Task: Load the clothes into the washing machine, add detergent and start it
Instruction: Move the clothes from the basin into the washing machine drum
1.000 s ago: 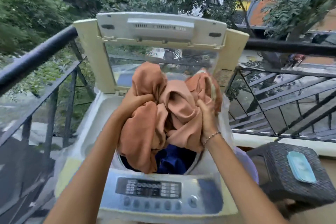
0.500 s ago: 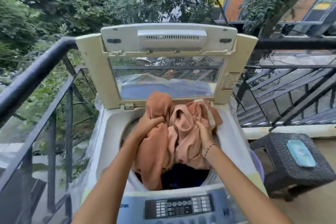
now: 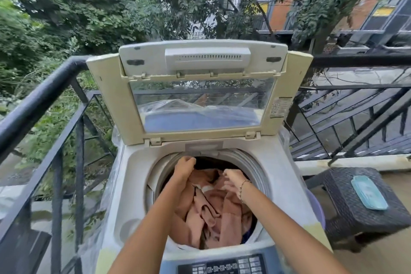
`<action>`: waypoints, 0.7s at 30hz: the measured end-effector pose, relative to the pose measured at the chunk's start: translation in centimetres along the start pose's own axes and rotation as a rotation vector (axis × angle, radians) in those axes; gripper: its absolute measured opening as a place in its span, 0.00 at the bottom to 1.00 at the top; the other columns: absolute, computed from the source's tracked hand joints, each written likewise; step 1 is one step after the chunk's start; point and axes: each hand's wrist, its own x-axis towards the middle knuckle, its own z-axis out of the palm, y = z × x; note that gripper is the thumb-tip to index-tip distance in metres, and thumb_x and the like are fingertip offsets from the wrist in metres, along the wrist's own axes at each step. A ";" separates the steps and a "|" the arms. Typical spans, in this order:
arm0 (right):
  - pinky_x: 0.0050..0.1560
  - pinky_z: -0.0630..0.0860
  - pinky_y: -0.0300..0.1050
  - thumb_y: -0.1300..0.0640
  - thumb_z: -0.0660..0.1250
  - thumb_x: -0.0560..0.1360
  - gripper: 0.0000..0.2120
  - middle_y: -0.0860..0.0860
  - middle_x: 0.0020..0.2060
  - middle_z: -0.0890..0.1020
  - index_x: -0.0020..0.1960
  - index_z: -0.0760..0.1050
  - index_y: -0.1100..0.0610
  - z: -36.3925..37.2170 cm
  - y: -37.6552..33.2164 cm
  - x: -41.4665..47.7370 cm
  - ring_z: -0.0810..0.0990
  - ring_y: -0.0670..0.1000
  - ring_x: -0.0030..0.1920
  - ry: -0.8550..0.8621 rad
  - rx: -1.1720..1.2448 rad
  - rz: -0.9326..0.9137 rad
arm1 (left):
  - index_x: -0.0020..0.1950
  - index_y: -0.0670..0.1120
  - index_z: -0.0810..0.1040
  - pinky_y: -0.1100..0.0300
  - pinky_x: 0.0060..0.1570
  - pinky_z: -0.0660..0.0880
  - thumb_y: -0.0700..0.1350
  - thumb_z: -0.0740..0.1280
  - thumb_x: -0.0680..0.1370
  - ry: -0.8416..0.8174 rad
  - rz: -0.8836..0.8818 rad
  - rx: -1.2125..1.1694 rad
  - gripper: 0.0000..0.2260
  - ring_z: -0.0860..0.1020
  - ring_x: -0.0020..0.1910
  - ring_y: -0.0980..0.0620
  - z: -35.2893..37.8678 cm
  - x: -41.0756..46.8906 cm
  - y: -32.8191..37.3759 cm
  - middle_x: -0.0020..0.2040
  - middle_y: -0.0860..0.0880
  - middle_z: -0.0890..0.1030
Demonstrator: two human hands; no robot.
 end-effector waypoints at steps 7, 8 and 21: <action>0.67 0.69 0.51 0.65 0.56 0.80 0.16 0.64 0.65 0.73 0.67 0.66 0.70 1.1 -2.5 2.1 0.72 0.60 0.66 -0.069 0.424 -0.037 | 0.76 0.40 0.57 0.51 0.72 0.62 0.49 0.52 0.84 0.001 -0.167 -0.815 0.23 0.65 0.72 0.43 2.0 0.7 2.4 0.75 0.41 0.62; 0.68 0.68 0.50 0.66 0.55 0.80 0.17 0.64 0.66 0.71 0.67 0.66 0.70 1.2 -2.8 2.5 0.71 0.60 0.67 -0.084 0.462 -0.034 | 0.76 0.40 0.56 0.50 0.72 0.62 0.50 0.52 0.84 0.020 -0.168 -0.878 0.23 0.65 0.72 0.42 2.0 0.9 2.5 0.75 0.40 0.62; 0.57 0.74 0.50 0.53 0.66 0.75 0.19 0.57 0.49 0.78 0.62 0.69 0.60 2.7 -3.4 3.8 0.79 0.54 0.49 -0.186 0.685 0.043 | 0.69 0.43 0.66 0.50 0.51 0.75 0.57 0.59 0.80 -0.075 -0.269 -0.952 0.24 0.77 0.58 0.45 0.7 0.9 1.4 0.61 0.45 0.74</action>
